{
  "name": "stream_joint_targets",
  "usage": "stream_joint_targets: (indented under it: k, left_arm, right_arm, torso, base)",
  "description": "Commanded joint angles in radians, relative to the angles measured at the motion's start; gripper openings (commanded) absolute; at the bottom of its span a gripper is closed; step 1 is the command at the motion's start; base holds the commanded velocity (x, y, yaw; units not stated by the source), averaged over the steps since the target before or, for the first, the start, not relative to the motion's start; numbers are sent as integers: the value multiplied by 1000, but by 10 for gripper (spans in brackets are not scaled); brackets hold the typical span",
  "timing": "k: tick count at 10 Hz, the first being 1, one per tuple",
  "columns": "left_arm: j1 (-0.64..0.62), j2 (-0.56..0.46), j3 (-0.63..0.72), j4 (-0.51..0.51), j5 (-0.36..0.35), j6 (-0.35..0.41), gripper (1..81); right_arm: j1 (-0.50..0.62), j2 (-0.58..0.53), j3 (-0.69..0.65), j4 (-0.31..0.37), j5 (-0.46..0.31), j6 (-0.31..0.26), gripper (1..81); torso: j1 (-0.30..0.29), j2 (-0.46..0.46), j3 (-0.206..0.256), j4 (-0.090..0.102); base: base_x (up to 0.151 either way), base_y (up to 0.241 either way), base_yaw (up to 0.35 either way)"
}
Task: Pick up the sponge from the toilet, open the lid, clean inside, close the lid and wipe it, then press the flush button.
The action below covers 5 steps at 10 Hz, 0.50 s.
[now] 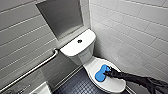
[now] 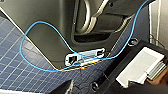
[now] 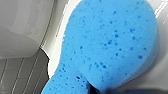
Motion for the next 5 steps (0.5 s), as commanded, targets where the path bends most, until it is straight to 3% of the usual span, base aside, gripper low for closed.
stream_joint_targets:
  k: [1, 5]
  left_arm:
    - [30, -22, 0, -5, 114, 2, 811]
    - [33, -22, 2, 1, 118, 2, 811]
  right_arm:
    - [-3, -244, 324, -10, 56, 11, 10]
    - [-137, -497, 511, 21, 136, 29, 10]
  torso:
    - [0, 0, 0, 0]
    - [0, 0, 0, 0]
  base:
    - [0, 0, 0]
    - [0, 0, 0]
